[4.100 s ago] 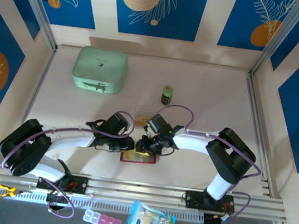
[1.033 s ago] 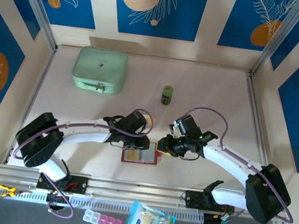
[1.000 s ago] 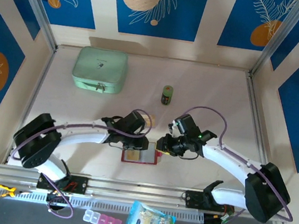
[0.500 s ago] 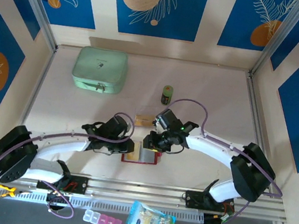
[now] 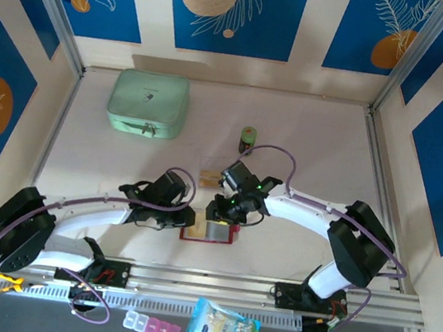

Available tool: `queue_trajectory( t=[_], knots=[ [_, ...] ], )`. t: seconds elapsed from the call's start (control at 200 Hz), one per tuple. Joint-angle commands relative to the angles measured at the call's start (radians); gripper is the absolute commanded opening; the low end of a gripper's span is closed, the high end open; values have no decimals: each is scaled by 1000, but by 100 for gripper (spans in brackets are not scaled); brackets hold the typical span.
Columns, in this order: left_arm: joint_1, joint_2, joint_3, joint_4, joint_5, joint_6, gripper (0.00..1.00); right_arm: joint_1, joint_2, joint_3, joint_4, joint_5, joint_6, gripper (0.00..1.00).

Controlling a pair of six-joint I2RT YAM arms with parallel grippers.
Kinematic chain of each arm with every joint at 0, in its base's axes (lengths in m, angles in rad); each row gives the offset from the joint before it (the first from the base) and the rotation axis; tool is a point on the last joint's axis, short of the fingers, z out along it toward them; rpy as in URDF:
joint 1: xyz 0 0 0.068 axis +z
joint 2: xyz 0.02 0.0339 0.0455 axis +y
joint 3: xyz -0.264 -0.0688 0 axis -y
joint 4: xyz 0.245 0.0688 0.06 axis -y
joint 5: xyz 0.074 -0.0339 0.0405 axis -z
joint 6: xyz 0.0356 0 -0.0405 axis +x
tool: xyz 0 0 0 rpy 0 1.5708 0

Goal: Take the credit cards out of the card holder

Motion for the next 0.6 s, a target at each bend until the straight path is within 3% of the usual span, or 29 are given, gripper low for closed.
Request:
queue_trajectory(
  t=[0.0,0.595],
  knots=[
    [10,-22,21,-39,1,10,20,9,13,32,-17,0,3,33],
    [10,-26,-3,-21,-10,-1,19,33,31,20,-7,4,20,33]
  ],
)
